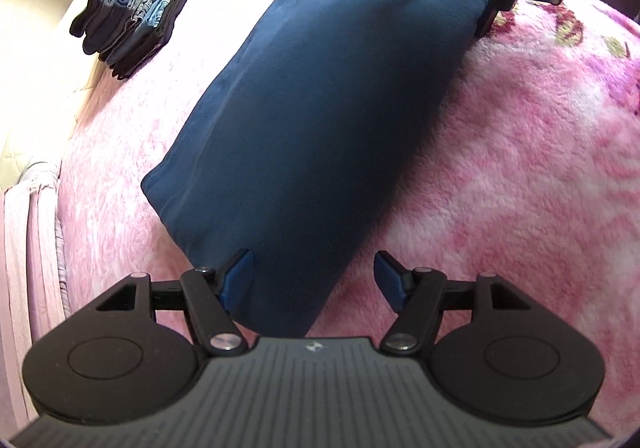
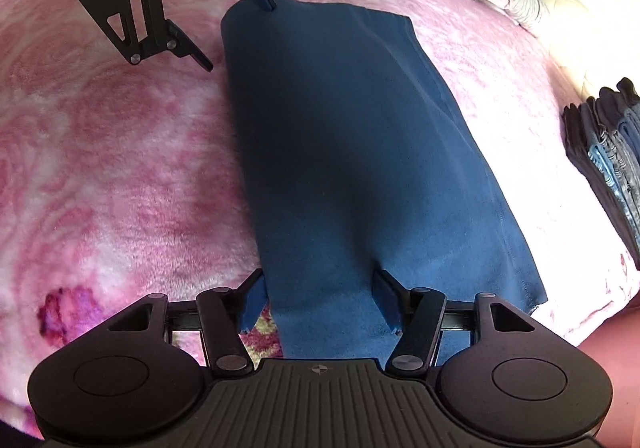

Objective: Fold clothes
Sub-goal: 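Press the folded navy vest flat with both open grippers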

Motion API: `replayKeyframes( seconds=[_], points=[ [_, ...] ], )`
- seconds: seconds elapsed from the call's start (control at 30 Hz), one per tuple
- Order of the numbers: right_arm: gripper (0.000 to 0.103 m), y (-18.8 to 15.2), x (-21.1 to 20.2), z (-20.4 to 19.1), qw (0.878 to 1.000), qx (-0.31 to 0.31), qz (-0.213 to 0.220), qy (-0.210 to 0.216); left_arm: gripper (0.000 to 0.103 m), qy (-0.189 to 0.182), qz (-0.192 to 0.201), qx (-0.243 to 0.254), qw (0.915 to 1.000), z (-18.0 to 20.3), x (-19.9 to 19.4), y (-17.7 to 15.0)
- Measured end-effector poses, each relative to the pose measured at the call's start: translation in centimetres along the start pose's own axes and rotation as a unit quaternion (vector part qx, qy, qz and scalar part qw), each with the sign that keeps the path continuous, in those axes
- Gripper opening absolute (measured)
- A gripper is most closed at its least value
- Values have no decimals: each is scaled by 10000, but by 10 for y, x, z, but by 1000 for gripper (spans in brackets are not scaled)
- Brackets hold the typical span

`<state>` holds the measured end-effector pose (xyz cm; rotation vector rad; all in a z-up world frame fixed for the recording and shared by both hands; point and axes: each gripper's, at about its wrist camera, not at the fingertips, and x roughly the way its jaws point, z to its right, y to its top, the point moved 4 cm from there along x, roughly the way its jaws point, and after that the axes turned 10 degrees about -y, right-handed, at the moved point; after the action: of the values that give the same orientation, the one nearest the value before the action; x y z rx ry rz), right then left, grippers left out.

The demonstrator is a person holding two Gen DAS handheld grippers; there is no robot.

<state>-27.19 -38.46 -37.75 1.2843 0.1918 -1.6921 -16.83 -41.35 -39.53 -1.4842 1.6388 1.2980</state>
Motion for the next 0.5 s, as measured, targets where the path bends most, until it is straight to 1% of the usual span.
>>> replayKeyframes(
  seconds=[0.5],
  points=[
    [60,6,1,0,9997,81,-242,31,65,-66,44,-33,10000,1,0,-3]
  ],
)
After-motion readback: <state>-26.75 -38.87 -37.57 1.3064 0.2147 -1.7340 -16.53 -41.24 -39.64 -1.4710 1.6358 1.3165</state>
